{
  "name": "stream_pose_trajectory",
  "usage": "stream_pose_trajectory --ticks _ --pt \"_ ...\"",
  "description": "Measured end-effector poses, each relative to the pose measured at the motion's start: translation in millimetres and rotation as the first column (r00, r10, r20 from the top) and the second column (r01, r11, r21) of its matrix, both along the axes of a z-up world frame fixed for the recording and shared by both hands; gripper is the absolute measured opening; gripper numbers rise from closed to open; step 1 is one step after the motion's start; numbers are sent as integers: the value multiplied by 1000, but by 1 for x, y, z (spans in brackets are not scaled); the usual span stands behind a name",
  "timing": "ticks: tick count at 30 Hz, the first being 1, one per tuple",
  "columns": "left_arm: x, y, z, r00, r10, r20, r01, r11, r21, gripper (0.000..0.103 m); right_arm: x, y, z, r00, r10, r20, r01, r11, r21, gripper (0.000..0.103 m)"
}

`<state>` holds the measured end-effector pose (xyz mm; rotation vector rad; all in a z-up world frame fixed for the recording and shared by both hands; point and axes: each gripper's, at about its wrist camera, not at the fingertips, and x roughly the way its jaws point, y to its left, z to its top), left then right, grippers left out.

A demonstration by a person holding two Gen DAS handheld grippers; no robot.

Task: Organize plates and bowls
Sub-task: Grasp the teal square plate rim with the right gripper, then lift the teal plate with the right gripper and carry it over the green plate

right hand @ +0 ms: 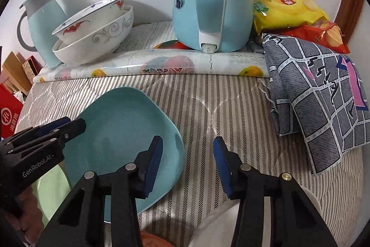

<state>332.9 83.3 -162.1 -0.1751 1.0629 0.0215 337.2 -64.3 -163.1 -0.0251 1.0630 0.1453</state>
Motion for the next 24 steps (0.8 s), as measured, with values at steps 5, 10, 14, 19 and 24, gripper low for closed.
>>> stream_pose_trajectory --ticks 5,10,14,19,24 --pt "4 2 -7 1000 12 -23 -12 1000 -7 26 5 6 -5 1000 -2 -20 2 999 -34 41" --pt "7 0 -13 999 3 -41 -3 1000 -18 16 10 10 -11 999 13 -42 -16 997 -75 31" --pt "6 -1 -13 999 -6 -34 5 1000 -18 14 11 13 -15 999 21 -49 -24 998 -66 11" --pt "4 -2 -7 1000 -11 -6 11 1000 -23 13 10 8 -12 999 -3 -35 1 999 -45 7" --pt "-1 -1 8 1000 -14 21 14 1000 -26 13 4 2 2 1000 -12 3 12 1000 -10 7"
